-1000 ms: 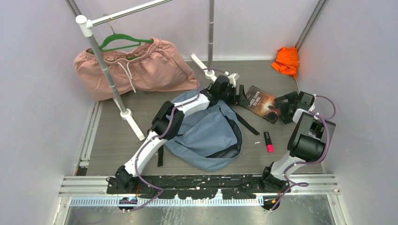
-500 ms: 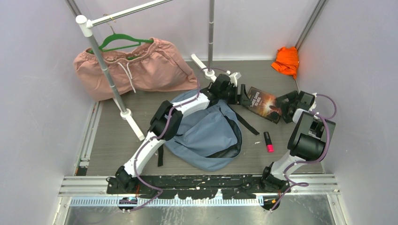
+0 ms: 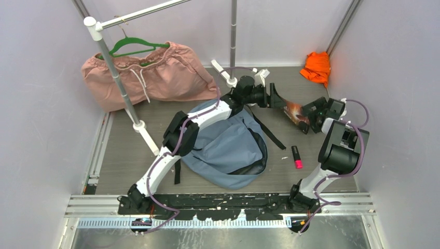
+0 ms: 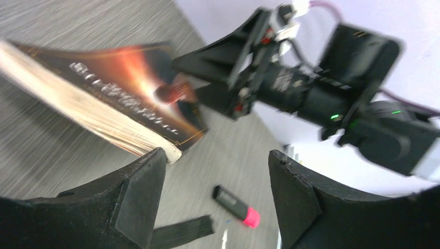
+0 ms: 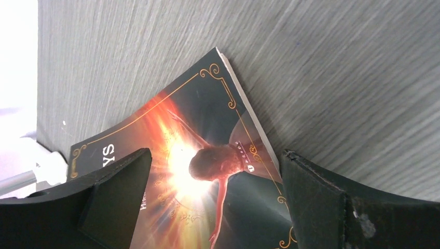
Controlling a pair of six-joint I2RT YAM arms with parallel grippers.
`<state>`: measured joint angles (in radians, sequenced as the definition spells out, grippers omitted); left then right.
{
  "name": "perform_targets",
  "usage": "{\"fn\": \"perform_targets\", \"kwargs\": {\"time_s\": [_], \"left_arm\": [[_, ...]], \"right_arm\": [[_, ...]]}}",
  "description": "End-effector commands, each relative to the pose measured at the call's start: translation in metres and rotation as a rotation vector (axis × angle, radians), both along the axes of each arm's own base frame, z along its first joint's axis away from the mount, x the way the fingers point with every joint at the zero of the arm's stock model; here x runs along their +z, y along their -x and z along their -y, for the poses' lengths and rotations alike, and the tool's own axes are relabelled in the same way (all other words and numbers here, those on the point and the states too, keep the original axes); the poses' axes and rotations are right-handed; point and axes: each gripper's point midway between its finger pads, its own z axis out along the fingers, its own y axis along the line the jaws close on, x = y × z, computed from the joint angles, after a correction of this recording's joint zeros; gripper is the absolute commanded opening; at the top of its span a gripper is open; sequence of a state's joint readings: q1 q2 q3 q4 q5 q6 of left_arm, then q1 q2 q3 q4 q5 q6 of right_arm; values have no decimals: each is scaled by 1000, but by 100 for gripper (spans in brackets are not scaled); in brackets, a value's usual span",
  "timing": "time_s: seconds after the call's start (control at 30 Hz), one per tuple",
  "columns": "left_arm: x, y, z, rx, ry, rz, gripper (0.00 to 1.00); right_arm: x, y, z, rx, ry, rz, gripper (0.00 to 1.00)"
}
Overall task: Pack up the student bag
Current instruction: Pick up the book from the center of the board.
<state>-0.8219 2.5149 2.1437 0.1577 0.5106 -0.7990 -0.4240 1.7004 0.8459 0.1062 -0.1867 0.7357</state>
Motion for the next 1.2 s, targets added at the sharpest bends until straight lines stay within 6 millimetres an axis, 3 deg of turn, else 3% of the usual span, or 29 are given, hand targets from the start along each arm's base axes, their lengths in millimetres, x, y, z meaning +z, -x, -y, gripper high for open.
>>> {"fn": "perform_targets", "kwargs": {"time_s": [0.0,0.63,0.9,1.17], "left_arm": [[58,101,54,-271,213,-46,72],[33,97,57,-266,181,-76,72],[39,78,30,-225,173,-69,72],[43,82,2,-187,113,-29,75]], "right_arm": [[-32,34,-117,250,-383,-145,98],[-13,37,-113,259,-329,-158,98],[-3,46,-118,269,-344,-147,98],[6,49,-123,285,-349,-123,98]]}}
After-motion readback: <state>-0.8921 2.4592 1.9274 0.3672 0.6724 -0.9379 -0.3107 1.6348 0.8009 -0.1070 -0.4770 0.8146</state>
